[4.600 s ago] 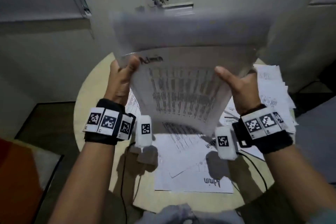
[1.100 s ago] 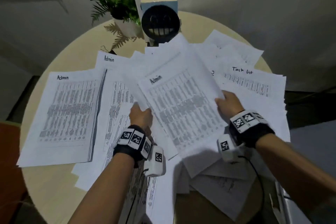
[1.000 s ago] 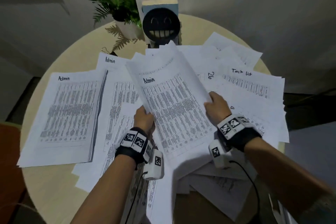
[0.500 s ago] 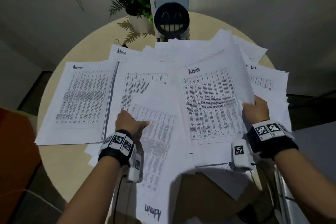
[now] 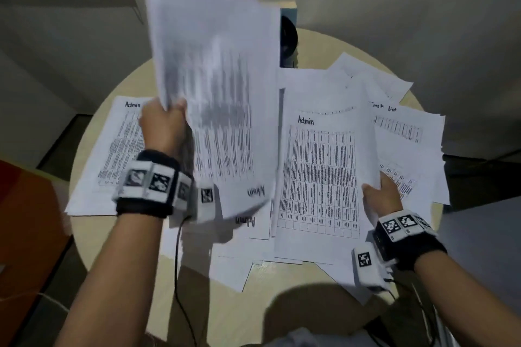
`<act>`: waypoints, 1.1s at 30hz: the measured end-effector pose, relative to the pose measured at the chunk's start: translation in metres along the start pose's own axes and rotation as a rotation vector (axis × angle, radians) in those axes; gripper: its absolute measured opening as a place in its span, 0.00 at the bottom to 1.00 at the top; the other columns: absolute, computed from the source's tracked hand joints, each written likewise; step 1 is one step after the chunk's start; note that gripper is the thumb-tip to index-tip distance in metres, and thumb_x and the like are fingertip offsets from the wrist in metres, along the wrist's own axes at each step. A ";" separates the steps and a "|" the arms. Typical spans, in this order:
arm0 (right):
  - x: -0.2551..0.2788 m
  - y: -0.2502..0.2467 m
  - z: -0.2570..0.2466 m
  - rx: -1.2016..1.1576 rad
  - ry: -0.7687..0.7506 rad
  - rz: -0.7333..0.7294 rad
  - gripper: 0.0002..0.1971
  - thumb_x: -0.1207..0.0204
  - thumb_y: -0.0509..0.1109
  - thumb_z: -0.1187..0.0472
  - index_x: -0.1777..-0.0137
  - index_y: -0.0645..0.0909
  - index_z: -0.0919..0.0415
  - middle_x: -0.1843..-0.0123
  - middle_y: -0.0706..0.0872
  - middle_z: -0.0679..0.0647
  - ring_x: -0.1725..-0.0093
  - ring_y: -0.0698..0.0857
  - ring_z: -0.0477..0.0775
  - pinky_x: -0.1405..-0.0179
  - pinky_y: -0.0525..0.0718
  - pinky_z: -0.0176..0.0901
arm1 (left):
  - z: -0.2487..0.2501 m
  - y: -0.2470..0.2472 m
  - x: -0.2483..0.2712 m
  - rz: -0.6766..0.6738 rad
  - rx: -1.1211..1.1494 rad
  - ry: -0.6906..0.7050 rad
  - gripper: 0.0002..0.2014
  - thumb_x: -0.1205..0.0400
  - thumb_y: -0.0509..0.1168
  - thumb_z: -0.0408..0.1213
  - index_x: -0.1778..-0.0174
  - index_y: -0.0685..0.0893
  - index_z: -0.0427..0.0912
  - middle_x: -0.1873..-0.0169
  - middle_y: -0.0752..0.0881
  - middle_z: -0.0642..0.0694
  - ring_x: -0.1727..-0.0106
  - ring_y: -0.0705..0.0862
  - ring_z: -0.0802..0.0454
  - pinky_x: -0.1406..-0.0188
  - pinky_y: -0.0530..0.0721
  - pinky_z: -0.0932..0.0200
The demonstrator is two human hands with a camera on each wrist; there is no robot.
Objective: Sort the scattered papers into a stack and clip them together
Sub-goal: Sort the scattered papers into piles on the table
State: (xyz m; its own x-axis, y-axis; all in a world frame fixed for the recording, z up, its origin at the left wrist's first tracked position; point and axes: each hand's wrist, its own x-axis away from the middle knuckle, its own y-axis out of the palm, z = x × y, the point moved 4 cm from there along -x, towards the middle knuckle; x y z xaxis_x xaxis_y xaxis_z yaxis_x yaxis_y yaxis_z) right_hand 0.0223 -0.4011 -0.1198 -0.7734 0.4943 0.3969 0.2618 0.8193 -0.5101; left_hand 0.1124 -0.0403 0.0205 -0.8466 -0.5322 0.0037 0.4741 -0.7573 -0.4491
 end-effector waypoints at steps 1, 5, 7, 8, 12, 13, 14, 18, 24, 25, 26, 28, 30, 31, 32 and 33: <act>0.001 0.002 0.000 -0.010 -0.001 -0.012 0.17 0.22 0.57 0.72 0.34 0.73 0.68 0.45 0.81 0.69 0.53 0.76 0.58 0.51 0.76 0.49 | 0.015 -0.008 -0.007 0.049 0.046 0.064 0.14 0.19 0.62 0.37 0.46 0.79 0.28 0.49 0.84 0.28 0.46 0.84 0.35 0.46 0.82 0.46; 0.011 0.014 -0.005 -0.063 0.002 -0.132 0.18 0.25 0.55 0.76 0.35 0.71 0.66 0.55 0.76 0.62 0.62 0.74 0.56 0.65 0.74 0.41 | 0.016 0.010 -0.015 -0.023 0.127 0.012 0.15 0.21 0.66 0.38 0.41 0.82 0.33 0.51 0.85 0.42 0.49 0.85 0.46 0.48 0.83 0.56; 0.017 0.024 -0.005 -0.111 0.028 -0.216 0.19 0.26 0.54 0.79 0.38 0.72 0.64 0.53 0.79 0.63 0.59 0.78 0.58 0.62 0.77 0.44 | -0.017 0.041 -0.002 -0.123 0.096 -0.159 0.21 0.25 0.68 0.40 0.40 0.81 0.30 0.45 0.86 0.35 0.43 0.85 0.39 0.40 0.84 0.47; 0.019 0.029 -0.004 -0.141 0.045 -0.256 0.18 0.26 0.54 0.79 0.40 0.73 0.65 0.47 0.81 0.67 0.53 0.81 0.62 0.52 0.81 0.49 | -0.032 0.056 0.011 -0.191 0.033 -0.211 0.23 0.26 0.68 0.41 0.38 0.79 0.29 0.41 0.84 0.32 0.39 0.84 0.36 0.37 0.83 0.43; 0.026 0.035 -0.005 -0.171 0.079 -0.230 0.18 0.17 0.56 0.62 0.32 0.71 0.73 0.28 0.73 0.66 0.34 0.75 0.60 0.31 0.69 0.51 | -0.081 0.091 0.066 -0.402 -0.326 -0.311 0.23 0.17 0.62 0.38 0.31 0.73 0.26 0.32 0.78 0.31 0.31 0.77 0.35 0.33 0.76 0.49; 0.026 0.036 -0.005 -0.135 0.075 -0.228 0.23 0.16 0.53 0.54 0.28 0.68 0.70 0.25 0.71 0.62 0.29 0.72 0.59 0.27 0.65 0.50 | -0.089 0.095 0.075 -0.430 -0.354 -0.326 0.24 0.16 0.60 0.39 0.28 0.70 0.26 0.29 0.75 0.31 0.28 0.74 0.36 0.31 0.73 0.50; 0.025 0.039 -0.004 -0.116 0.061 -0.244 0.27 0.16 0.51 0.49 0.25 0.64 0.68 0.22 0.68 0.60 0.24 0.68 0.57 0.24 0.61 0.48 | -0.094 0.098 0.082 -0.454 -0.380 -0.326 0.25 0.15 0.59 0.39 0.25 0.67 0.27 0.26 0.72 0.32 0.25 0.71 0.37 0.29 0.71 0.51; 0.037 0.050 -0.003 -0.041 0.087 -0.344 0.32 0.17 0.51 0.45 0.19 0.51 0.62 0.17 0.57 0.58 0.19 0.59 0.57 0.22 0.57 0.47 | -0.095 0.106 0.092 -0.531 -0.444 -0.196 0.15 0.14 0.56 0.36 0.42 0.77 0.26 0.41 0.80 0.34 0.37 0.78 0.41 0.49 0.78 0.71; 0.050 0.028 -0.069 0.516 -0.591 -0.011 0.40 0.25 0.68 0.61 0.19 0.48 0.57 0.17 0.52 0.58 0.19 0.55 0.59 0.21 0.58 0.60 | -0.064 0.093 0.084 -0.446 -0.804 0.283 0.11 0.18 0.62 0.35 0.43 0.84 0.37 0.37 0.76 0.39 0.34 0.73 0.43 0.35 0.75 0.47; 0.052 0.027 -0.085 0.620 -0.728 0.035 0.42 0.27 0.69 0.62 0.19 0.47 0.54 0.16 0.50 0.56 0.17 0.50 0.58 0.21 0.51 0.62 | -0.056 0.094 0.086 -0.485 -0.840 0.389 0.11 0.18 0.63 0.35 0.42 0.85 0.38 0.36 0.76 0.41 0.33 0.72 0.44 0.33 0.74 0.48; 0.058 0.027 -0.104 0.738 -0.834 0.051 0.42 0.28 0.69 0.62 0.19 0.48 0.51 0.16 0.48 0.54 0.17 0.46 0.57 0.21 0.44 0.64 | -0.047 0.097 0.090 -0.536 -0.872 0.497 0.12 0.18 0.63 0.36 0.41 0.85 0.40 0.34 0.75 0.42 0.31 0.71 0.45 0.31 0.71 0.48; 0.061 0.034 -0.129 0.967 -0.952 0.016 0.36 0.27 0.69 0.62 0.21 0.57 0.49 0.17 0.58 0.53 0.16 0.47 0.57 0.24 0.37 0.70 | -0.032 0.104 0.100 -0.618 -0.894 0.664 0.13 0.18 0.63 0.38 0.39 0.84 0.44 0.29 0.73 0.45 0.26 0.67 0.46 0.26 0.62 0.47; 0.055 0.040 -0.139 1.073 -0.944 -0.078 0.16 0.24 0.64 0.64 0.38 0.78 0.53 0.33 0.81 0.55 0.22 0.65 0.58 0.23 0.42 0.68 | -0.022 0.101 0.103 -0.555 -0.835 0.695 0.13 0.19 0.63 0.39 0.40 0.85 0.46 0.27 0.71 0.46 0.23 0.62 0.47 0.22 0.53 0.45; 0.050 0.038 -0.137 1.033 -0.890 -0.113 0.08 0.24 0.63 0.65 0.49 0.81 0.54 0.44 0.86 0.56 0.31 0.76 0.59 0.23 0.53 0.62 | -0.020 0.096 0.101 -0.456 -0.778 0.666 0.13 0.19 0.63 0.39 0.39 0.84 0.46 0.26 0.70 0.45 0.21 0.60 0.47 0.21 0.50 0.44; 0.044 0.032 -0.133 0.940 -0.801 -0.131 0.07 0.24 0.62 0.65 0.56 0.81 0.55 0.52 0.87 0.57 0.42 0.82 0.60 0.32 0.66 0.54 | -0.017 0.088 0.098 -0.341 -0.712 0.624 0.15 0.20 0.64 0.39 0.36 0.82 0.47 0.24 0.67 0.44 0.20 0.58 0.45 0.21 0.48 0.43; 0.038 0.024 -0.124 0.806 -0.689 -0.114 0.07 0.23 0.61 0.65 0.57 0.80 0.57 0.57 0.86 0.58 0.51 0.83 0.60 0.46 0.72 0.47 | -0.019 0.080 0.093 -0.241 -0.667 0.557 0.21 0.20 0.65 0.40 0.30 0.75 0.47 0.21 0.62 0.41 0.18 0.55 0.44 0.20 0.48 0.42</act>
State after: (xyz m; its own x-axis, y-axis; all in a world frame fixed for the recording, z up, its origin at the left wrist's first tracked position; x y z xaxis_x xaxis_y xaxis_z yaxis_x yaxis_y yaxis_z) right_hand 0.0710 -0.3266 -0.0225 -0.9950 -0.0508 0.0856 -0.0967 0.2912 -0.9518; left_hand 0.0670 -0.1430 -0.0323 -0.9816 0.0046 -0.1909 0.1769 -0.3552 -0.9179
